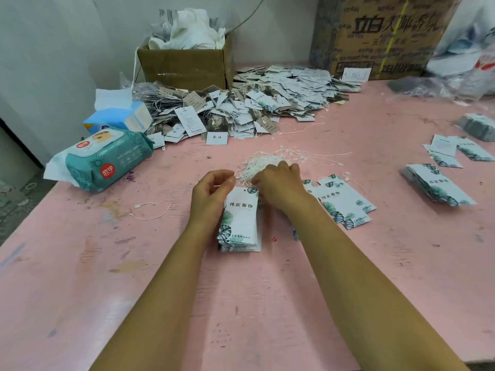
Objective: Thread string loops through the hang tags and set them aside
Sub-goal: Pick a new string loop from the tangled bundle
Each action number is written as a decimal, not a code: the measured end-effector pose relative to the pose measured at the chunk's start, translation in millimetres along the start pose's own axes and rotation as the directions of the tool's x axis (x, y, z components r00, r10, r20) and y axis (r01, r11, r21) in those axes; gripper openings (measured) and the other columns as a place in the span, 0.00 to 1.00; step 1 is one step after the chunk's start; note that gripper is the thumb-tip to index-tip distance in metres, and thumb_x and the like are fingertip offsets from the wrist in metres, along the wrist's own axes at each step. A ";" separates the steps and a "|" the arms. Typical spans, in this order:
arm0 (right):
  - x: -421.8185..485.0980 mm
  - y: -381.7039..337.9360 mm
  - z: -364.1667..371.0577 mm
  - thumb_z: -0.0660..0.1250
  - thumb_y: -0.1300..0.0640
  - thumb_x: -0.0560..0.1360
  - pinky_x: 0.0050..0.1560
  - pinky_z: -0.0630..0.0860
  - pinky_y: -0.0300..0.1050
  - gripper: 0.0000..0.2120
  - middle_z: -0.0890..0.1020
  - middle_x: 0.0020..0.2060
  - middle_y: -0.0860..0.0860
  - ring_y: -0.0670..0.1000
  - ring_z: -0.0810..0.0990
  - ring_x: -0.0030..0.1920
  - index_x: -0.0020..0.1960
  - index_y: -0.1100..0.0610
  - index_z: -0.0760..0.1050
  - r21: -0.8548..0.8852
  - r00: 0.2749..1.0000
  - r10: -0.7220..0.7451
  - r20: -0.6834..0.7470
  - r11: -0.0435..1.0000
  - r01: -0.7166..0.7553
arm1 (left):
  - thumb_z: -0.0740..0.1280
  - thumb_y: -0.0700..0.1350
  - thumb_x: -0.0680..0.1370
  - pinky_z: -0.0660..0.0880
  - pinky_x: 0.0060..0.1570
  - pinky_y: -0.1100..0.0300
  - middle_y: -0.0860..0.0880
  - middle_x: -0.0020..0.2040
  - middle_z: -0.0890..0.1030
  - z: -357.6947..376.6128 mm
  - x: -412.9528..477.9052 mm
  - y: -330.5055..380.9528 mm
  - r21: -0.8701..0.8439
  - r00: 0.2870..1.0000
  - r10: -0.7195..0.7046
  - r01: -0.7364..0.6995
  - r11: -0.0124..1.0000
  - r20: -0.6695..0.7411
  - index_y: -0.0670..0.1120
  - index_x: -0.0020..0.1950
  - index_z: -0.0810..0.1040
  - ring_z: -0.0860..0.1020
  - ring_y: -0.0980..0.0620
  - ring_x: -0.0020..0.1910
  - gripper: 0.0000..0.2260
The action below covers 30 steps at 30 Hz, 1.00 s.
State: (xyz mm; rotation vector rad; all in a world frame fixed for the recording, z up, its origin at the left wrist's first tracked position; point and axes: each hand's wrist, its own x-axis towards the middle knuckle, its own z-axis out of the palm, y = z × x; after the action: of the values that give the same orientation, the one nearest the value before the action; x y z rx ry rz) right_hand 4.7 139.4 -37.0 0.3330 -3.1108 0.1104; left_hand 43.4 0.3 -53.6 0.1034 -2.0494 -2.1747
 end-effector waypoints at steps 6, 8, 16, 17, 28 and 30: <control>7.8 -5.4 -3.5 0.64 0.65 0.70 0.62 0.57 0.52 0.11 0.80 0.42 0.53 0.57 0.76 0.51 0.48 0.54 0.77 -0.001 0.995 0.078 -0.058 0.997 -0.078 | 0.66 0.37 0.76 0.71 0.46 0.56 0.49 0.46 0.79 2.3 0.2 2.8 -0.009 0.999 -0.033 0.033 0.999 0.000 0.48 0.46 0.78 0.74 0.49 0.46 0.06; 6.5 -3.4 -4.9 0.63 0.66 0.70 0.59 0.58 0.51 0.11 0.82 0.44 0.53 0.57 0.77 0.49 0.48 0.54 0.78 0.026 0.993 0.070 -0.096 0.997 -0.067 | 0.66 0.38 0.76 0.72 0.42 0.62 0.50 0.45 0.79 3.9 3.3 6.0 -0.015 0.999 -0.034 0.034 0.999 -0.001 0.47 0.46 0.78 0.74 0.51 0.43 0.05; -11.1 3.2 -22.5 0.63 0.66 0.74 0.52 0.71 0.43 0.12 0.80 0.37 0.48 0.51 0.80 0.46 0.52 0.54 0.77 0.661 0.953 0.080 -0.292 0.737 0.141 | 0.68 0.39 0.75 0.71 0.49 0.65 0.53 0.54 0.78 12.3 25.8 27.7 0.322 0.969 0.096 -0.167 0.932 0.227 0.49 0.59 0.76 0.73 0.54 0.51 0.14; -13.9 3.7 -24.1 0.62 0.68 0.73 0.47 0.73 0.41 0.12 0.80 0.36 0.49 0.51 0.80 0.43 0.52 0.55 0.77 0.719 0.953 0.073 -0.294 0.674 0.170 | 0.68 0.39 0.75 0.70 0.50 0.64 0.54 0.56 0.78 14.5 26.7 28.5 0.348 0.958 0.104 -0.197 0.916 0.267 0.50 0.61 0.75 0.72 0.54 0.53 0.15; -22.6 16.3 -12.4 0.63 0.70 0.74 0.45 0.73 0.41 0.08 0.81 0.37 0.52 0.53 0.80 0.42 0.50 0.62 0.77 0.754 0.903 0.120 -0.412 0.602 0.264 | 0.68 0.37 0.75 0.68 0.37 0.74 0.53 0.39 0.79 21.3 28.9 21.5 0.278 0.913 0.178 -0.290 0.916 0.368 0.48 0.46 0.80 0.74 0.64 0.37 0.06; -21.9 18.9 -10.4 0.62 0.69 0.74 0.47 0.72 0.47 0.10 0.82 0.38 0.55 0.56 0.77 0.46 0.52 0.62 0.79 0.645 0.898 0.101 -0.429 0.730 0.226 | 0.68 0.38 0.75 0.68 0.37 0.71 0.55 0.37 0.78 19.6 29.8 18.5 0.321 0.917 0.175 -0.297 0.899 0.357 0.49 0.44 0.80 0.72 0.64 0.35 0.06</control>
State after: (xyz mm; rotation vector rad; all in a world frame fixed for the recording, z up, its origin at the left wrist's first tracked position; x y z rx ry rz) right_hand 22.1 163.1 -28.3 0.3507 -2.4717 1.1777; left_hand 12.2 14.0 -32.3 -0.4706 -2.4729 -1.7265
